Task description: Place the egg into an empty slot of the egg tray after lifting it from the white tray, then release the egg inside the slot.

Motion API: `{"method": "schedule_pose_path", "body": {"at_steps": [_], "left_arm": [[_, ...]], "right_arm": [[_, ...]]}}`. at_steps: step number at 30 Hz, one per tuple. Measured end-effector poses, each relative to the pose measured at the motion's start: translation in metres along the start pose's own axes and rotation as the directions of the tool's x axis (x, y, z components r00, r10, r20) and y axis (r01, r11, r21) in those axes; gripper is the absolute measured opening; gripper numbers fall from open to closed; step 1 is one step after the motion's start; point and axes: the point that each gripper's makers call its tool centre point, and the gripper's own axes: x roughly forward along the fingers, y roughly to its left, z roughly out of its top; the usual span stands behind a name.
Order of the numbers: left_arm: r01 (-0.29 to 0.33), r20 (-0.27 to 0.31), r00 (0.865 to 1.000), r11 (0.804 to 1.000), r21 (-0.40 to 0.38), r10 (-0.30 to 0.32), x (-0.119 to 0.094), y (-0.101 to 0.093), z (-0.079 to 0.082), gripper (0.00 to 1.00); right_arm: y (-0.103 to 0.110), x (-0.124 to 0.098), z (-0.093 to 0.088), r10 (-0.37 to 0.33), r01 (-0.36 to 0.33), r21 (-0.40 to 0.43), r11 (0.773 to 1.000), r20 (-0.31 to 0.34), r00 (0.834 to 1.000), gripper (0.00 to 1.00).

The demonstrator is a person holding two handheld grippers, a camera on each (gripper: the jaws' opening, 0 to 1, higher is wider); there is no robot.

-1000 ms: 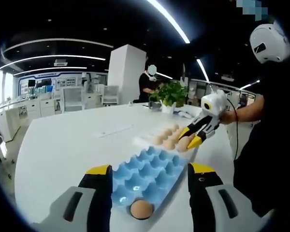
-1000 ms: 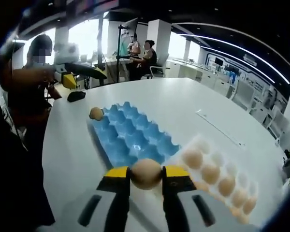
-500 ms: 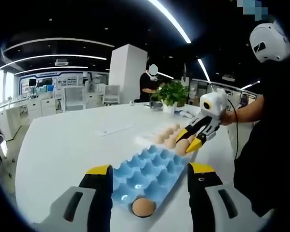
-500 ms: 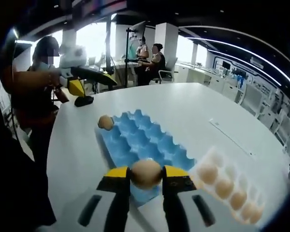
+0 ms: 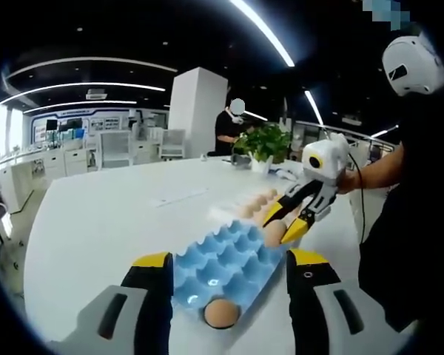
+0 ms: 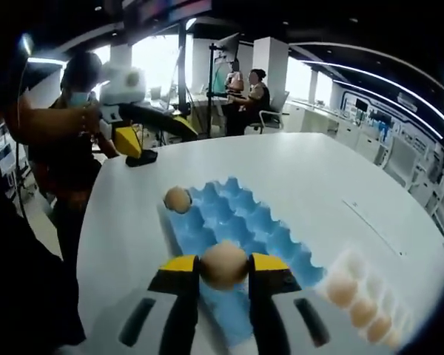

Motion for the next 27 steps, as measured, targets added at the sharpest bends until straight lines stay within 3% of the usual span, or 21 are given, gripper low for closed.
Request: {"method": "schedule_pose_path", "body": {"at_steps": [27], "left_arm": [[-0.014, 0.004, 1.000, 1.000, -0.010, 0.014, -0.005, 0.006, -0.003, 0.61]], "right_arm": [[0.030, 0.044, 0.025, 0.100, -0.099, -0.041, 0.994, 0.026, 0.995, 0.25]]}}
